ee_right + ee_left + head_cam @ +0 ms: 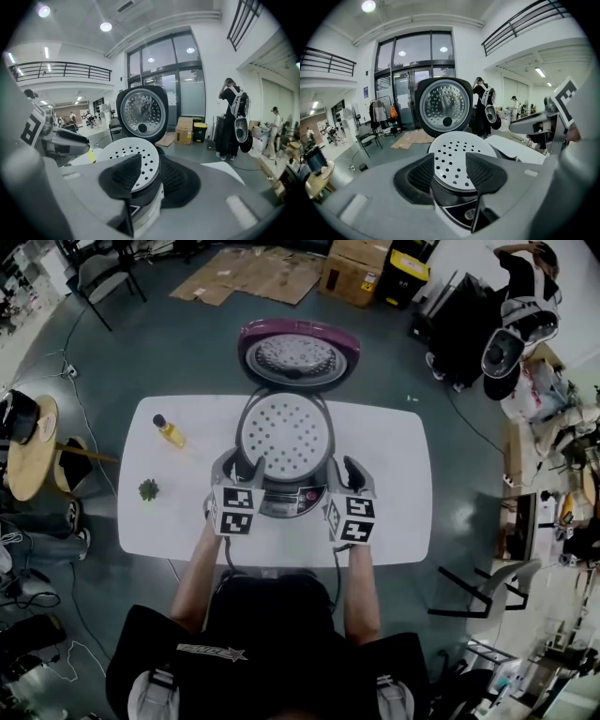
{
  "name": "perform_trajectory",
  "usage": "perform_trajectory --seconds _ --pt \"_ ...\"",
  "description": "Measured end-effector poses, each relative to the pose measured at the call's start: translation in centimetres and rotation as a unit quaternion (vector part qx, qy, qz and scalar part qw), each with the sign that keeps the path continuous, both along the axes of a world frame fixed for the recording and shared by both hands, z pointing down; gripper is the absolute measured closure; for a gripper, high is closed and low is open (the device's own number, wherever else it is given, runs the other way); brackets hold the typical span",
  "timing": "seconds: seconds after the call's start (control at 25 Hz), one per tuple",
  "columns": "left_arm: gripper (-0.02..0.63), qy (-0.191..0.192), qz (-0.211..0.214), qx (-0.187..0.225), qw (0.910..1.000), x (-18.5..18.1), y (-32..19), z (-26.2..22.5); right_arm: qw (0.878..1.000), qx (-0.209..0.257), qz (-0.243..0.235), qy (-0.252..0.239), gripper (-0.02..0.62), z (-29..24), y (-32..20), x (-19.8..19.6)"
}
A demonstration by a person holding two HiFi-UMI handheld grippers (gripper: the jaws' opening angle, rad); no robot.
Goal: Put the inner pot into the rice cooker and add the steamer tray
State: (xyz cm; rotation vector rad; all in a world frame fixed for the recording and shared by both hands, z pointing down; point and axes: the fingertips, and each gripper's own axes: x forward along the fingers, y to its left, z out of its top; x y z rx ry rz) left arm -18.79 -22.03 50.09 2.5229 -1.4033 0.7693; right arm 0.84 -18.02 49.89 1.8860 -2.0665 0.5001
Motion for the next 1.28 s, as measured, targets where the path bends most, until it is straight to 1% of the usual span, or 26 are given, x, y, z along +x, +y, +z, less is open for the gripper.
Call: perform_trajectory --seconds 0.28,0.44,0.64,0.68,0.76,0.96,1.0,1.08,1.16,1.28 --pt "0.407 0.025 -0.016 0.04 0.9988 1.4 3.7 -3.9 0.999 0.043 -0.019 0.002 0.474 -3.5 3.7 1.1" --pt "0.439 0.036 -0.027 0.062 0.9971 2.6 6.1 -5.5 0.997 0.069 -0.032 0.004 0.474 -5.4 6.0 2.0" --pt "0.486 0.056 -0.031 0.108 0.9921 4.3 9.7 -7.8 0.992 0.123 -0.039 0.009 0.474 -8.1 9.4 3.5" --pt "0.494 0.06 -0.031 0.117 0.9909 4.6 10.3 -8.2 0.99 0.133 -0.038 0.011 0.505 -8.6 10.0 3.8" --pt "0.51 0.066 -0.03 0.129 0.989 5.0 11.7 -8.8 0.988 0.146 -0.037 0.017 0.514 -9.3 11.3 4.4" --pt "0.559 0.079 -0.029 0.136 0.9872 5.8 14.9 -9.7 0.986 0.161 -0.044 0.022 0.515 -10.3 14.6 5.4" --pt "0.57 0.079 -0.028 0.135 0.9872 6.0 15.6 -9.7 0.986 0.162 -0.045 0.02 0.538 -10.3 15.3 5.6" --pt "0.578 0.078 -0.028 0.138 0.9869 6.3 17.0 -9.8 0.985 0.166 -0.046 0.018 0.545 -10.3 16.6 5.9" --pt "0.586 0.078 -0.031 0.145 0.9859 6.3 18.3 -10.0 0.984 0.169 -0.047 0.015 0.569 -10.4 17.9 6.1" --pt "0.595 0.079 -0.034 0.154 0.9843 6.1 20.5 -10.3 0.983 0.177 -0.048 0.011 0.578 -10.5 20.0 6.1"
